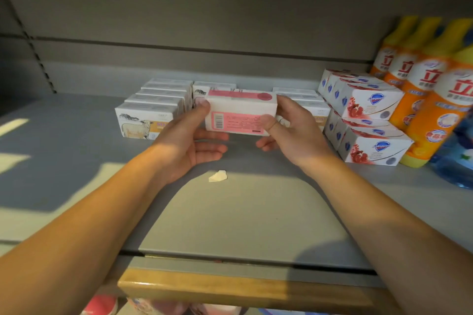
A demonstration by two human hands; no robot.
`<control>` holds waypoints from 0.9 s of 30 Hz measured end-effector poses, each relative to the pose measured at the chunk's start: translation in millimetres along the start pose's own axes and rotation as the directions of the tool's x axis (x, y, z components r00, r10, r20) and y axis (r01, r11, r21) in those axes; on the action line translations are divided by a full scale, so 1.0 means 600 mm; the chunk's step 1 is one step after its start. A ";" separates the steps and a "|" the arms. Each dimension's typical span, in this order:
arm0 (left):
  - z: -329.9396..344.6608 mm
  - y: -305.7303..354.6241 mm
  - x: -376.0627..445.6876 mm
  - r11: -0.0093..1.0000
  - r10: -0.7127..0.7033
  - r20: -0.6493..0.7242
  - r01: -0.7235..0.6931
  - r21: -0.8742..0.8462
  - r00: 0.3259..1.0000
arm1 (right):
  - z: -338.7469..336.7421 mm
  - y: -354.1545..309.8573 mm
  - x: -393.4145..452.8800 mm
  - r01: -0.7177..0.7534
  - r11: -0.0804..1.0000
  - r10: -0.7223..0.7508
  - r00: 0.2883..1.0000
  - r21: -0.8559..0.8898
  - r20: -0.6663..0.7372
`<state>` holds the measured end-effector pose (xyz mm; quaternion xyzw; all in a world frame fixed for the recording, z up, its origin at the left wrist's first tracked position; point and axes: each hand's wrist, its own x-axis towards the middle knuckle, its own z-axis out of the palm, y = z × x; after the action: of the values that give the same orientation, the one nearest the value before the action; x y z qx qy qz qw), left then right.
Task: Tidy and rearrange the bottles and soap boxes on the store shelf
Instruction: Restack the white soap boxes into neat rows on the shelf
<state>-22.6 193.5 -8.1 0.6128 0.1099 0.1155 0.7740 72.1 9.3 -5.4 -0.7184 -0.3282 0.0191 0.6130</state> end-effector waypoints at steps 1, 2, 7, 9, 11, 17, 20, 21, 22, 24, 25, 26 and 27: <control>-0.001 0.000 0.001 0.999 -0.041 0.015 0.042 -0.024 0.999 | -0.003 -0.002 0.000 0.058 0.996 -0.059 0.998 -0.071 -0.007; -0.001 0.001 0.002 0.996 -0.069 0.030 0.070 -0.058 0.997 | -0.005 -0.004 0.000 0.115 0.985 -0.116 0.993 -0.130 -0.004; -0.004 0.000 0.006 0.969 -0.072 -0.020 0.065 -0.240 0.997 | 0.008 -0.013 -0.007 0.316 0.929 -0.285 0.943 -0.192 0.172; -0.007 -0.002 0.004 0.982 -0.017 -0.012 0.014 -0.191 1.000 | 0.007 -0.011 -0.006 0.311 0.911 -0.255 0.941 -0.270 0.223; -0.008 -0.004 0.002 0.985 0.055 0.017 -0.052 -0.162 0.998 | 0.000 -0.010 -0.005 0.260 0.923 -0.196 0.952 -0.283 0.237; -0.003 -0.007 -0.001 0.955 0.293 0.015 -0.292 -0.046 0.956 | -0.007 -0.007 -0.005 0.029 0.989 -0.013 0.994 -0.148 0.107; 0.000 -0.013 0.000 0.919 0.364 0.092 -0.373 0.125 0.927 | -0.007 -0.007 -0.006 0.033 0.977 -0.004 0.991 -0.209 0.137; 0.001 -0.014 0.002 0.897 0.389 0.093 -0.400 0.188 0.917 | -0.006 -0.009 -0.007 0.036 0.982 -0.012 0.992 -0.184 0.129; 0.001 -0.015 0.004 0.870 0.416 0.090 -0.424 0.252 0.905 | -0.007 -0.011 -0.007 0.046 0.985 -0.027 0.993 -0.166 0.114; 0.003 -0.014 0.004 0.805 0.465 0.089 -0.462 0.373 0.881 | -0.008 -0.015 -0.007 0.097 0.977 -0.083 0.993 -0.188 0.080; 0.003 -0.014 0.004 0.777 0.486 0.083 -0.474 0.415 0.870 | -0.008 -0.016 -0.007 0.134 0.966 -0.122 0.990 -0.220 0.069; 0.003 -0.015 0.004 0.759 0.503 0.069 -0.478 0.442 0.862 | -0.007 -0.018 -0.007 0.172 0.951 -0.161 0.985 -0.256 0.061; 0.003 -0.015 0.003 0.749 0.517 0.051 -0.480 0.457 0.854 | -0.007 -0.020 -0.007 0.203 0.936 -0.196 0.979 -0.288 0.055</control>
<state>-19.8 190.5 -16.4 0.7779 -0.0034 0.3131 0.5449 65.0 4.0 4.9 -0.7639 -0.4065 -0.0827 0.4944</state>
